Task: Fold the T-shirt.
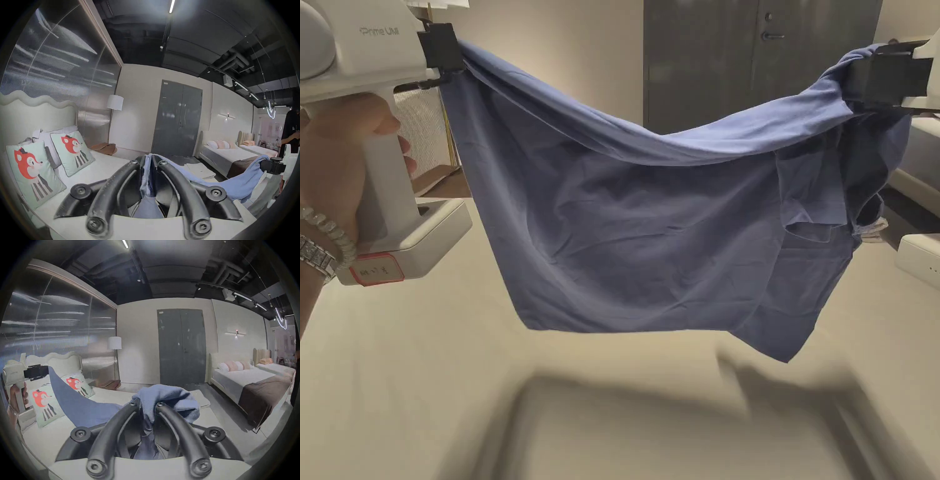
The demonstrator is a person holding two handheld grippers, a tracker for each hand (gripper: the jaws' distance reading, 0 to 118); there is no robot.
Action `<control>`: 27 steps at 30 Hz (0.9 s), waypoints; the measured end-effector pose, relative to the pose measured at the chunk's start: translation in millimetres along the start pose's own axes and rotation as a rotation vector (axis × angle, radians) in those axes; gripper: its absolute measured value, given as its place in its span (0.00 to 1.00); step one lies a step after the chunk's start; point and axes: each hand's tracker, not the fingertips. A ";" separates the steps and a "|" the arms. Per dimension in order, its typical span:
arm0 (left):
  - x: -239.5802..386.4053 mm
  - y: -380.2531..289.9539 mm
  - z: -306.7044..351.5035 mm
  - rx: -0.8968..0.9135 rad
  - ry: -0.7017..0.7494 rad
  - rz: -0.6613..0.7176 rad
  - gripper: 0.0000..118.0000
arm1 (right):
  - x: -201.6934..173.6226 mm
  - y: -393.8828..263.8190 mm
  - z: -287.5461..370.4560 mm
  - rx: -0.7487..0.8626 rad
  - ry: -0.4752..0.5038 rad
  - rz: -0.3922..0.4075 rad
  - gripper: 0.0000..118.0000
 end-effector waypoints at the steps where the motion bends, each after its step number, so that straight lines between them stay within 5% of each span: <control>1: -9.7 -5.5 -11.4 -0.019 -0.004 0.010 0.04 | -0.1 -8.4 -4.5 -0.018 0.001 -0.007 0.08; 13: -33.3 -100.8 -22.1 -0.215 0.036 0.054 0.04 | -0.6 -95.1 -32.8 -0.226 0.012 0.002 0.08; 27: -34.3 -131.6 86.3 -0.294 0.064 -0.004 0.04 | -22.1 -116.4 61.4 -0.360 0.028 0.001 0.08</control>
